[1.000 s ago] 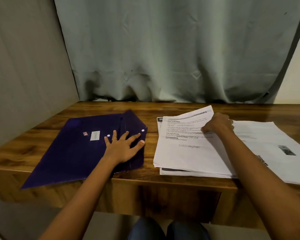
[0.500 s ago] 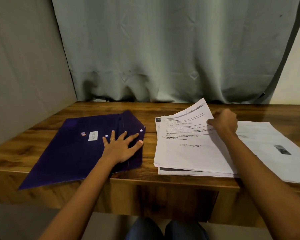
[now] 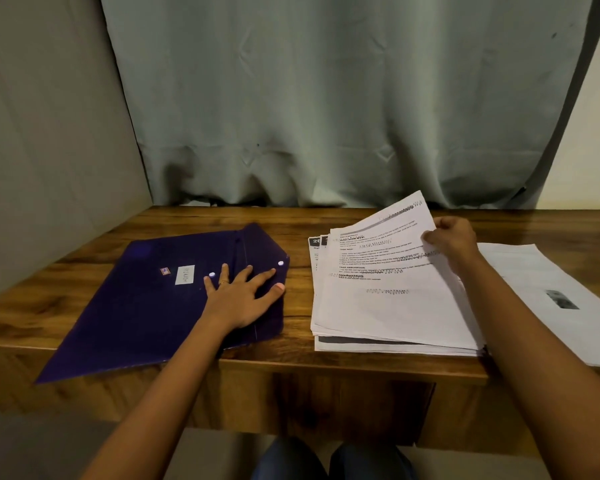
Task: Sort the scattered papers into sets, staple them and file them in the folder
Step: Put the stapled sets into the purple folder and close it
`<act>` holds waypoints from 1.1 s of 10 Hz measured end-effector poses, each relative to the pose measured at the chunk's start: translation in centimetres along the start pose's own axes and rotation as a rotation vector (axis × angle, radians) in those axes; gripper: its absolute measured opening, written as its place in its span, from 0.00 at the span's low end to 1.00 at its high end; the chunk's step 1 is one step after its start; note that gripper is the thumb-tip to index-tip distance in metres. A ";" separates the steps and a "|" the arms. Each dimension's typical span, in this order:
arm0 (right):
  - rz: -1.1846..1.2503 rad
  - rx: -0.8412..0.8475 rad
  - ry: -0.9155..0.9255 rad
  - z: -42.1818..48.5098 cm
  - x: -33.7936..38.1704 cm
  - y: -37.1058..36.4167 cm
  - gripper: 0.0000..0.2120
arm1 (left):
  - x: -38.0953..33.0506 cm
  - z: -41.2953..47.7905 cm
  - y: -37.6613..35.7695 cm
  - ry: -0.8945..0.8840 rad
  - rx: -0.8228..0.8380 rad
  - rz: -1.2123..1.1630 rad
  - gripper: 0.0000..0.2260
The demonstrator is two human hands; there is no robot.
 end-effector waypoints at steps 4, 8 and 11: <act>0.058 -0.190 0.391 -2.9 3.1 1.6 0.10 | -0.1 0.0 0.1 -0.002 0.005 -0.001 0.28; 0.077 0.143 0.051 -1.1 1.6 -0.1 0.12 | 0.0 0.0 0.0 0.005 0.007 -0.002 0.30; -0.037 0.280 -0.179 -0.8 -1.1 -1.5 0.19 | 0.0 -0.1 0.0 0.009 0.013 -0.008 0.32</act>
Point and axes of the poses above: each hand's wrist, its own z-axis towards the middle knuckle, its own y-axis out of the back of the hand, x = y × z, the point moved 8 cm from there along z, towards the middle knuckle, and after that the axes turned 7 degrees about -y, right-handed, at the moved point
